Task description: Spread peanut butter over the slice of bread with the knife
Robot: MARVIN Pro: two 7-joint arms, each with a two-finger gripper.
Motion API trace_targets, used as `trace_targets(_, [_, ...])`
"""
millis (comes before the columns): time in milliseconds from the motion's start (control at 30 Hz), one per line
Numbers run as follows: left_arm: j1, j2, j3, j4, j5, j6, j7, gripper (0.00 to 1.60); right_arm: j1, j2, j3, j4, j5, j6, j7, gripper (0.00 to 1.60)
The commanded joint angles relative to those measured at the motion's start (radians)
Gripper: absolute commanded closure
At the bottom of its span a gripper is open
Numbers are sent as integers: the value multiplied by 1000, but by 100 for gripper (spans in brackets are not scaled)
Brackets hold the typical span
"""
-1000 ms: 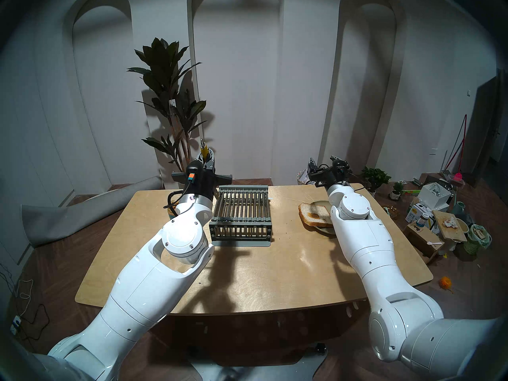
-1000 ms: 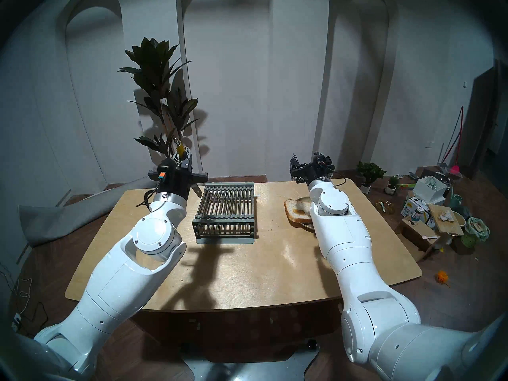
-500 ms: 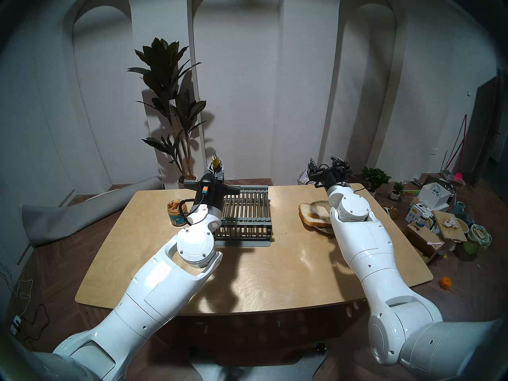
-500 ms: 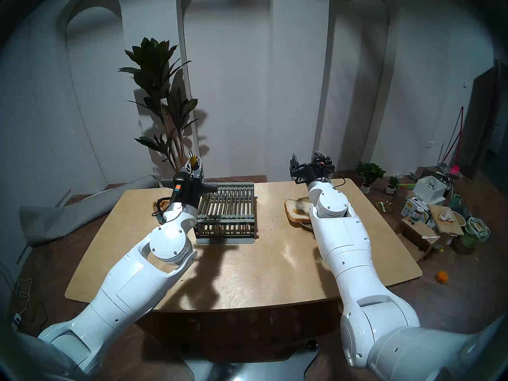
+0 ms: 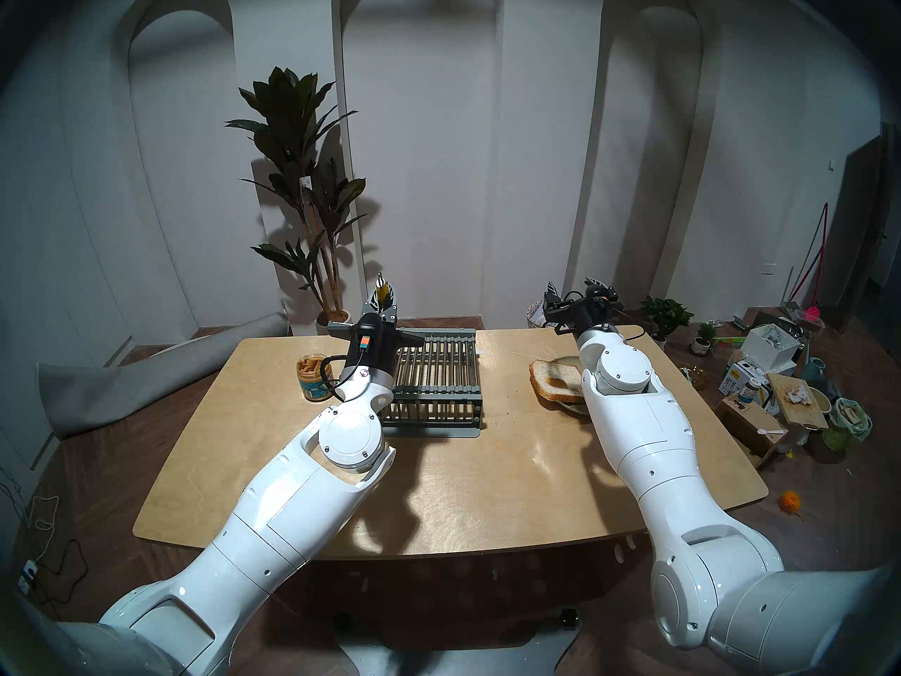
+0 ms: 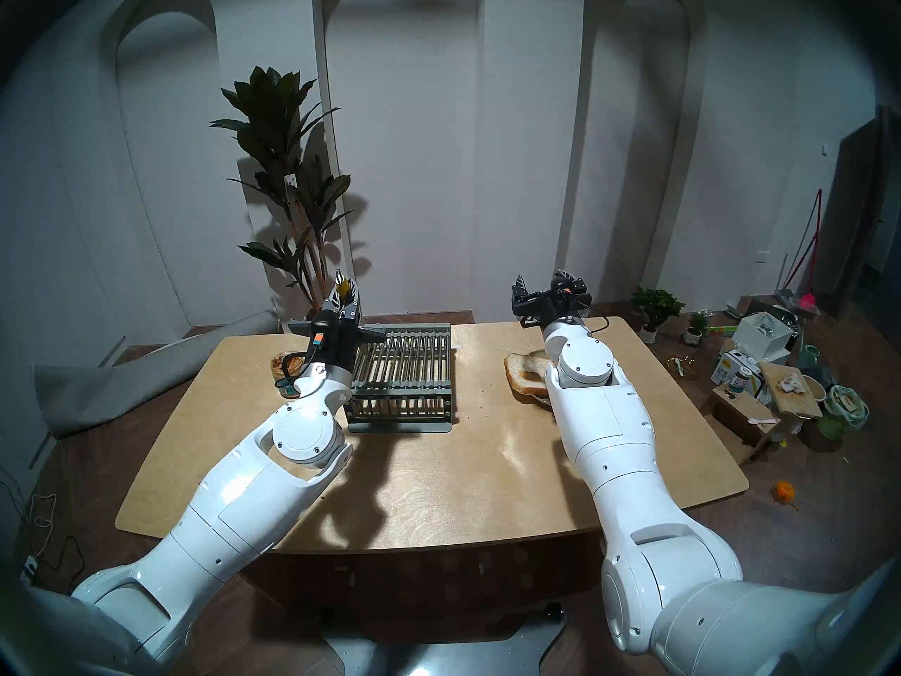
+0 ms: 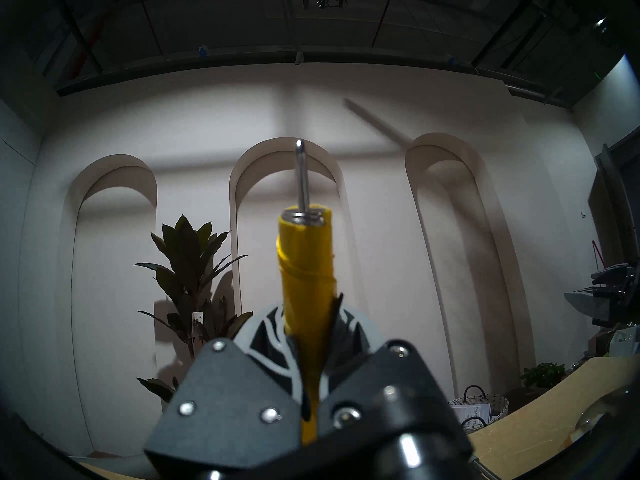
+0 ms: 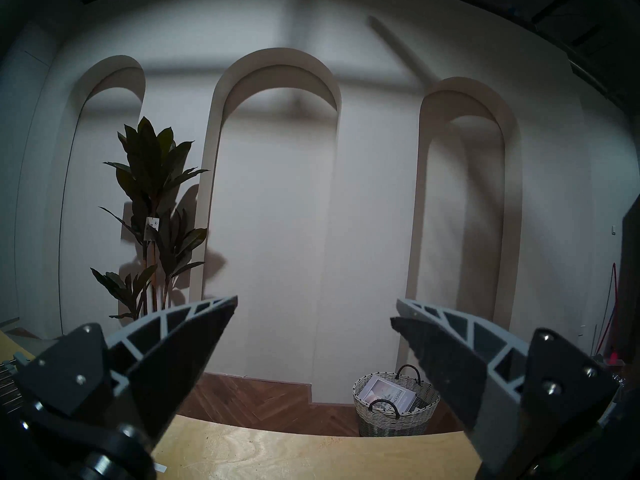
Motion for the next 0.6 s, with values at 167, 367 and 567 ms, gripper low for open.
trace_targets(167, [-28, -15, -8, 29, -36, -59, -33, 160, 22, -11, -9, -23, -13, 6, -17, 0])
trace_targets(367, [-31, -21, -7, 53, -46, -71, -42, 160, 18, -12, -13, -27, -21, 10, -26, 0])
trace_targets(567, [-34, -28, -5, 74, -59, -82, -54, 160, 12, -12, -16, -36, -29, 14, -36, 0])
